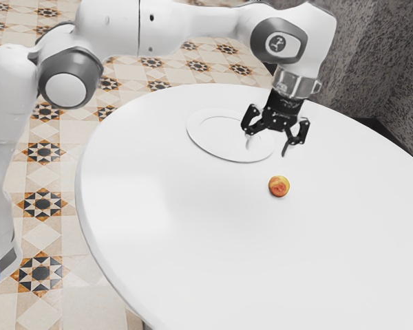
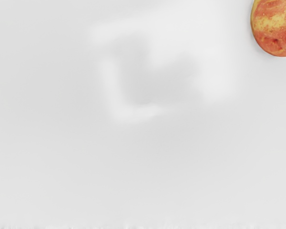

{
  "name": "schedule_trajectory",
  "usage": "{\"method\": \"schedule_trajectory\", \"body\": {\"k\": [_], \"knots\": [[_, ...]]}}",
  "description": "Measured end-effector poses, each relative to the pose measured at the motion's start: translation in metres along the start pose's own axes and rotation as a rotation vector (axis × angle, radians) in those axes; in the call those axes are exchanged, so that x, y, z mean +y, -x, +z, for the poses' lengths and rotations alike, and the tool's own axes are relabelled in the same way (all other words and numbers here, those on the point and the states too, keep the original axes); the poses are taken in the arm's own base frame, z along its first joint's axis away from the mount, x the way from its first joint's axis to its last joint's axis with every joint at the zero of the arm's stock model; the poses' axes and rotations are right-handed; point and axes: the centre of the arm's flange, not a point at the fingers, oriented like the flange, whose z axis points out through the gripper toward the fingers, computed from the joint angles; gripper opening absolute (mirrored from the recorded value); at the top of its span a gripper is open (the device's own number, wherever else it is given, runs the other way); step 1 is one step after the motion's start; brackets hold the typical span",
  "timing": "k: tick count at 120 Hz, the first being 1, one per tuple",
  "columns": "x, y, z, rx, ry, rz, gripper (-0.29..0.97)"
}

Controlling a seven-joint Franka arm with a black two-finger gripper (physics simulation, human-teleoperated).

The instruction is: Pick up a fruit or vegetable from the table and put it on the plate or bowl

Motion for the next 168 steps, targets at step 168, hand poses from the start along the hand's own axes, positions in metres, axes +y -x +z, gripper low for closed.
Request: {"method": "schedule_trajectory", "body": {"k": [168], "knots": [[0.082,-0.178,0.1,-0.034,0.174,0.392,0.68]]}}
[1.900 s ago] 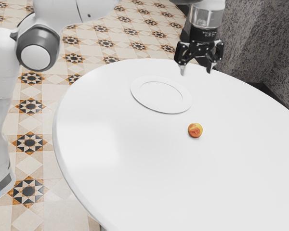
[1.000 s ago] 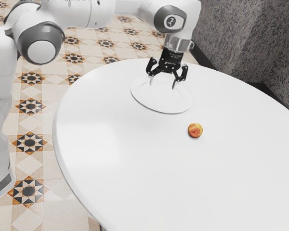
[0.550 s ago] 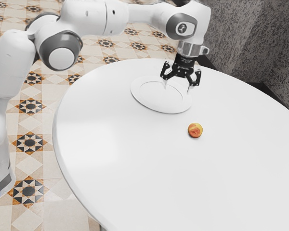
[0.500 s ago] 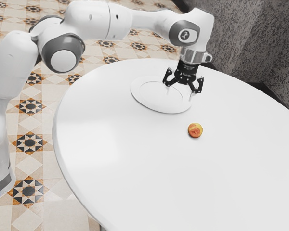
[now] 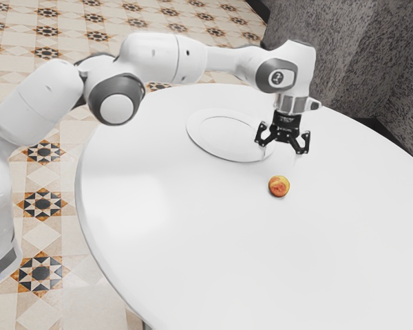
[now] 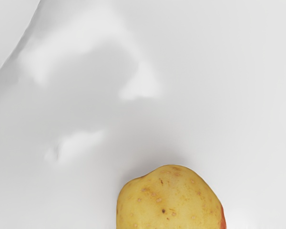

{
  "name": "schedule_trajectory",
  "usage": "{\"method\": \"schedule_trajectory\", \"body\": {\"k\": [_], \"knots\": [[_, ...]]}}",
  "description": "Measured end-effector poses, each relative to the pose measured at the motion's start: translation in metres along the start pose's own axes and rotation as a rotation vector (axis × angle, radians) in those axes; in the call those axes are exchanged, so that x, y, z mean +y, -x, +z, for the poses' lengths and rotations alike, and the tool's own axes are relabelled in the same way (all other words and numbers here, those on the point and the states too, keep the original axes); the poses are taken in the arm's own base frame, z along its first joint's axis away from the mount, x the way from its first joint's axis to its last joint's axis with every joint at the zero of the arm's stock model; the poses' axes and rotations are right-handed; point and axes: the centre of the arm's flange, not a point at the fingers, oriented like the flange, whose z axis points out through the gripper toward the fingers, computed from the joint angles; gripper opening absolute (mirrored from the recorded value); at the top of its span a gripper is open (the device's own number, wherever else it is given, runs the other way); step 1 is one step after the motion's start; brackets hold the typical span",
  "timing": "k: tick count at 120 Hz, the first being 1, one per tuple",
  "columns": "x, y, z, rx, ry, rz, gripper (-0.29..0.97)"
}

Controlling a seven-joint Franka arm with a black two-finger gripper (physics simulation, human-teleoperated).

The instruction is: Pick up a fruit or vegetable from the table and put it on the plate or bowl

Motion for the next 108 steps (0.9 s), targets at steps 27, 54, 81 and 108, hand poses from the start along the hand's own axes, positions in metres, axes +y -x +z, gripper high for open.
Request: {"method": "schedule_trajectory", "body": {"k": [27,54,81,108], "knots": [[0.023,0.026,0.015,0.007,0.021,0.066,0.68],[0.001,0.029,0.022,-0.02,0.006,0.021,0.68],[0.005,0.03,0.031,-0.034,0.02,0.02,0.68],[0.01,0.025,0.048,-0.042,0.026,0.02,0.68]]}}
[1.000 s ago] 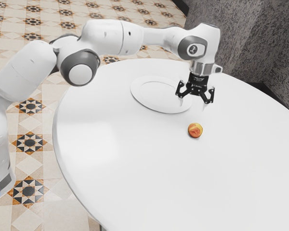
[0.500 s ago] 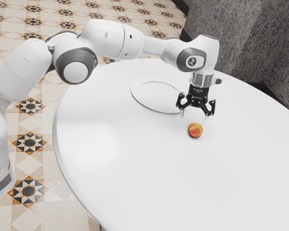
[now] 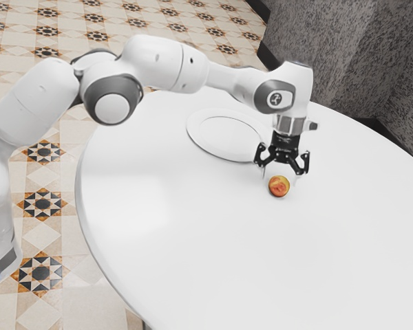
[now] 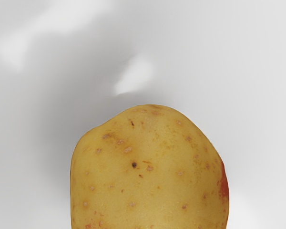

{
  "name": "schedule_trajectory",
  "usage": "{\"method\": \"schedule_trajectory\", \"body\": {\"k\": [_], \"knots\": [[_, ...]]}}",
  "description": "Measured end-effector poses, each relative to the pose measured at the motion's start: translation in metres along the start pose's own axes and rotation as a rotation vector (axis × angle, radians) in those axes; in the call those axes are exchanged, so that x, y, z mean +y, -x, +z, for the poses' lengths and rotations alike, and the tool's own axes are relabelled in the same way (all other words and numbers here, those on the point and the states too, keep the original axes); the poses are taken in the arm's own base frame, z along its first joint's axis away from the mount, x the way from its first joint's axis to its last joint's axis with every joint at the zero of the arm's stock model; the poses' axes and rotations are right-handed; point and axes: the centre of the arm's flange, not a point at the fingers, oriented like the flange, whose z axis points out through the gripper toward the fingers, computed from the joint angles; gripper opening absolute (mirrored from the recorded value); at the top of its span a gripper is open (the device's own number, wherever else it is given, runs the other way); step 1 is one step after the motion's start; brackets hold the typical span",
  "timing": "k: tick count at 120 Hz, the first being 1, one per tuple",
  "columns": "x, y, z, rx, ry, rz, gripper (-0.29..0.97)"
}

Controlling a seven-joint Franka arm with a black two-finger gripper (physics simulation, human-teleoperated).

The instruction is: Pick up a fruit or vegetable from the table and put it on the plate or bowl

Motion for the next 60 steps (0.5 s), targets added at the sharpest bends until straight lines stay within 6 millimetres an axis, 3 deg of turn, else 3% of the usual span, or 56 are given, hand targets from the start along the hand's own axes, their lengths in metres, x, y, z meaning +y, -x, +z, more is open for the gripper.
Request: {"method": "schedule_trajectory", "body": {"k": [50,60], "knots": [[0.007,-0.008,0.027,-0.01,0.018,0.004,0.67],[0.007,-0.01,0.03,-0.01,0.018,0.004,0.62]]}}
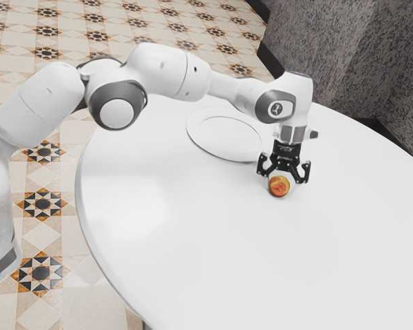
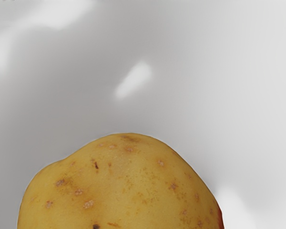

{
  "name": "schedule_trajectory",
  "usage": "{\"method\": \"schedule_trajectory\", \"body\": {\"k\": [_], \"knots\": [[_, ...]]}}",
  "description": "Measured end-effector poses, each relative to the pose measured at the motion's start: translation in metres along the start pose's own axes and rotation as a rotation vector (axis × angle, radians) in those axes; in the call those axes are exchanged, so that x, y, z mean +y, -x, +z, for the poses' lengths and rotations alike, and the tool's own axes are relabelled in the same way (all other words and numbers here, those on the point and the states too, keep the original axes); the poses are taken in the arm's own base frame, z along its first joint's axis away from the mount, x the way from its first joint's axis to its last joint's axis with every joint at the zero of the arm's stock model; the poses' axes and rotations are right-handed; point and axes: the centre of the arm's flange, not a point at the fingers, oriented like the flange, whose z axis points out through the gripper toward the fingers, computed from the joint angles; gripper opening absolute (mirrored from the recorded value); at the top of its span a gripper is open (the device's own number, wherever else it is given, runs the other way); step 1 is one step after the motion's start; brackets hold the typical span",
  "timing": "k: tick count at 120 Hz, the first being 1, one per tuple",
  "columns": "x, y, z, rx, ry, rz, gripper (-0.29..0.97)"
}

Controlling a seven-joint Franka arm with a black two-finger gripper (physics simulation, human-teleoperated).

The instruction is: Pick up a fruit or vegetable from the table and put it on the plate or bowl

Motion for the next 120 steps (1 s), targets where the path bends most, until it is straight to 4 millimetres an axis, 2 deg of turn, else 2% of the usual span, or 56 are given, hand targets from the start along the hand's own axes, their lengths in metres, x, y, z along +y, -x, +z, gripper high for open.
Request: {"method": "schedule_trajectory", "body": {"k": [23,36,51,55,62,72,82,99,120], "knots": [[0.0,-0.001,0.0,0.004,0.0,-0.003,0.36],[0.0,0.0,-0.001,0.007,0.0,-0.007,0.32],[0.0,0.0,-0.009,0.019,0.004,-0.011,0.34],[0.001,0.002,-0.015,0.026,0.009,-0.009,0.33],[-0.003,0.003,-0.045,0.063,0.026,-0.016,0.32],[-0.029,-0.006,-0.093,0.117,0.043,-0.056,0.33],[-0.066,-0.021,-0.124,0.146,0.042,-0.117,0.33],[-0.132,-0.055,-0.145,0.168,0.014,-0.233,0.33],[-0.173,-0.082,-0.159,0.171,0.013,-0.295,0.33]]}}
